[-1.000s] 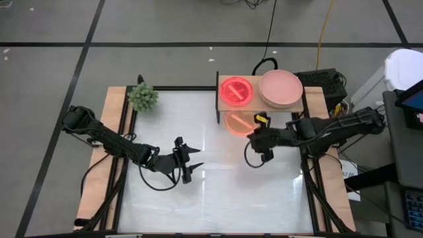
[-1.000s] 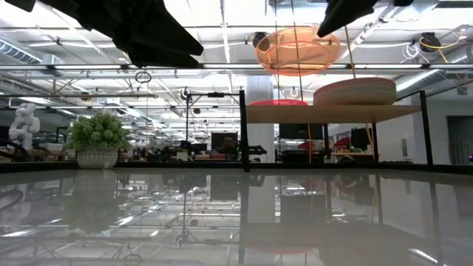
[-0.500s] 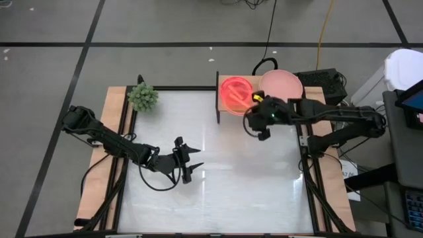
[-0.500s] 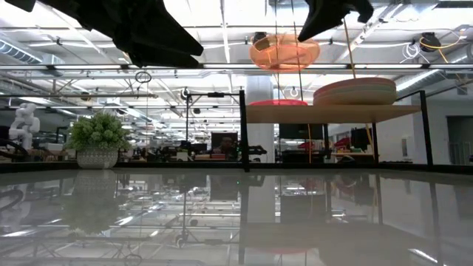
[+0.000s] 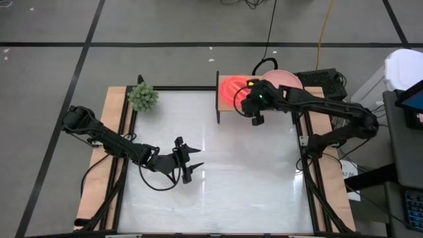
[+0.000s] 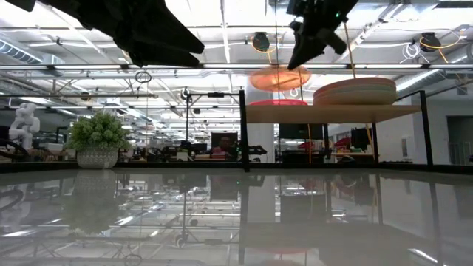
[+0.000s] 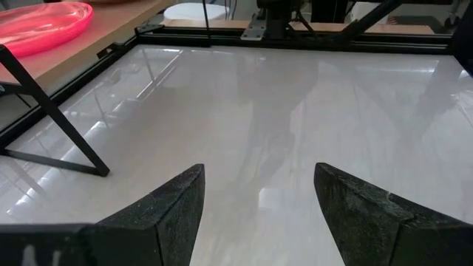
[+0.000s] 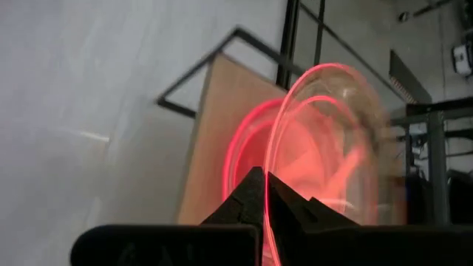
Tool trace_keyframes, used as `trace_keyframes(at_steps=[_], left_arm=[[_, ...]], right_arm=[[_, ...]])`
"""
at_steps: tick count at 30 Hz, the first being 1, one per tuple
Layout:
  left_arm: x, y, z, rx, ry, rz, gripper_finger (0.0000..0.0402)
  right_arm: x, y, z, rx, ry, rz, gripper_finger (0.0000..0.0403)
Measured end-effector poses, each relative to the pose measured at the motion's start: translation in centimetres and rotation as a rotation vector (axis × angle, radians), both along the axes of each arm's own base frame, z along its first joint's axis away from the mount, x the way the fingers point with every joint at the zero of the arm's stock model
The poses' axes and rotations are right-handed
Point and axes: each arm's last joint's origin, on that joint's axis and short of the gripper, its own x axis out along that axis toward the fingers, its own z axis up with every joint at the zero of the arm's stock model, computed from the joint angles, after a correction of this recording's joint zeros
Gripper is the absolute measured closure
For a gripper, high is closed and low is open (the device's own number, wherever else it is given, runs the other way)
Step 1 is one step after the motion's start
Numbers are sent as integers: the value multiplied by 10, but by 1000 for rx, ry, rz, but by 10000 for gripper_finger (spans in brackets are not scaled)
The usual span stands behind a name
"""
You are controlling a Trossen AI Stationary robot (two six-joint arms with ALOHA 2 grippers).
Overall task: Place and stack plates onto a shelf
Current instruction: Stack the orange plate on top of the other orange plate on the shelf, then return To Home Position
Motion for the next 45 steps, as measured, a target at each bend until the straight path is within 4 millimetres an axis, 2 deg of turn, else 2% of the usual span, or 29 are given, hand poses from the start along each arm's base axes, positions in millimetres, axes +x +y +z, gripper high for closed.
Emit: trace_keyframes(at_steps=[14, 20, 29, 32, 39, 45], left_arm=[[0, 0, 0, 1, 2, 0, 142], [0, 0, -1, -1, 10, 2, 142], [-1, 0, -2, 1, 16, 3, 142], [0, 0, -1, -4, 6, 3, 142], [2, 0, 5, -25, -52, 4, 142], [3, 0, 7, -18, -72, -3, 142]], right_arm=[[14, -33, -28, 59, 75, -51, 403], [20, -38, -38, 71, 101, -66, 403], [18, -38, -35, 92, 70, -96, 398], [17, -37, -34, 120, 52, -127, 377], [14, -33, -32, 183, 27, -154, 296], [2, -14, -5, 228, -113, -127, 257]])
